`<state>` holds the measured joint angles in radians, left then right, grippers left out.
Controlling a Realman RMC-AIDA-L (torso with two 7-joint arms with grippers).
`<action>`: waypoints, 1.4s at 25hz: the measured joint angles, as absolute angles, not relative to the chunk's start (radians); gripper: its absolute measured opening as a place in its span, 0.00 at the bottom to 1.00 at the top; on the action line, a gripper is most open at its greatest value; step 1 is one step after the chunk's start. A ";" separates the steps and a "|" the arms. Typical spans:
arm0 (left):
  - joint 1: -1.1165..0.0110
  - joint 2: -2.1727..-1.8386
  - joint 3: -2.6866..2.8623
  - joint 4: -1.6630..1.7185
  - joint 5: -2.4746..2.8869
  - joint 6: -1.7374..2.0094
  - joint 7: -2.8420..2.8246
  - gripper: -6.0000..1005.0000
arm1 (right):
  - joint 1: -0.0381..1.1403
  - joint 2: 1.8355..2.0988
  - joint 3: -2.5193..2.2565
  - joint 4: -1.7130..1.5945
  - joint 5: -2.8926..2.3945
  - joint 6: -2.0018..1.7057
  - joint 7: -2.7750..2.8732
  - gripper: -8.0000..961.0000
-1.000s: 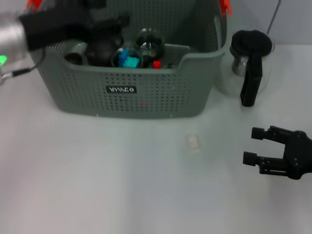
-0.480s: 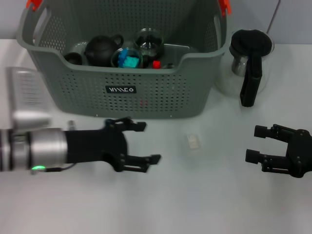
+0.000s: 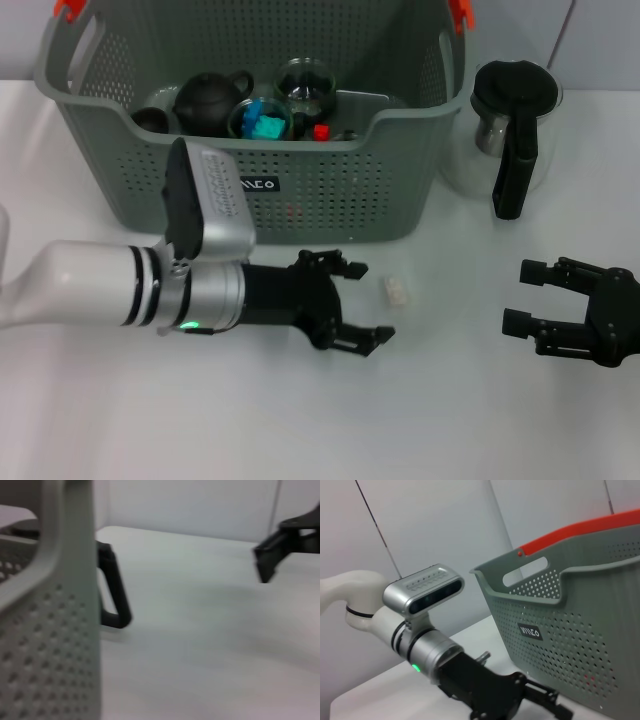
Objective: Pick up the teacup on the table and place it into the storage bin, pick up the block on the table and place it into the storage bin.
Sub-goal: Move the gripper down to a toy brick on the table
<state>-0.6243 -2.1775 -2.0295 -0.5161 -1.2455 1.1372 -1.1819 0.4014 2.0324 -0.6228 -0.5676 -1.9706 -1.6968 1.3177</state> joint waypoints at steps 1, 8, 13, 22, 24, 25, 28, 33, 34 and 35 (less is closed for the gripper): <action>-0.635 -2.178 -2.018 -0.497 -1.276 1.113 -1.166 0.88 | 0.401 2.032 -0.623 -0.568 -1.971 -1.697 1.318 0.95; -0.681 -2.178 -1.869 -0.428 -1.426 0.952 -1.137 0.85 | 0.406 2.033 -0.623 -0.566 -1.972 -1.696 1.318 0.95; -0.705 -2.178 -1.738 -0.397 -1.510 0.853 -1.136 0.83 | 0.408 2.033 -0.624 -0.567 -1.973 -1.696 1.318 0.95; -0.730 -2.178 -1.640 -0.398 -1.563 0.799 -1.181 0.80 | 0.408 2.032 -0.626 -0.566 -1.973 -1.696 1.318 0.95; -0.732 -2.178 -1.635 -0.399 -1.564 0.797 -1.184 0.79 | 0.408 2.032 -0.626 -0.565 -1.973 -1.695 1.318 0.95; -0.732 -2.178 -1.631 -0.400 -1.564 0.797 -1.184 0.79 | 0.407 2.032 -0.627 -0.565 -1.973 -1.695 1.318 0.95; -0.733 -2.178 -1.622 -0.401 -1.564 0.794 -1.181 0.78 | 0.406 2.033 -0.627 -0.566 -1.973 -1.695 1.318 0.95; -0.733 -2.178 -1.611 -0.403 -1.568 0.788 -1.179 0.76 | 0.405 2.032 -0.629 -0.564 -1.973 -1.695 1.317 0.95; -0.733 -2.178 -1.600 -0.404 -1.575 0.784 -1.179 0.76 | 0.404 2.032 -0.629 -0.564 -1.973 -1.695 1.317 0.95; -0.733 -2.178 -1.593 -0.404 -1.579 0.781 -1.179 0.75 | 0.403 2.033 -0.629 -0.564 -1.973 -1.695 1.316 0.95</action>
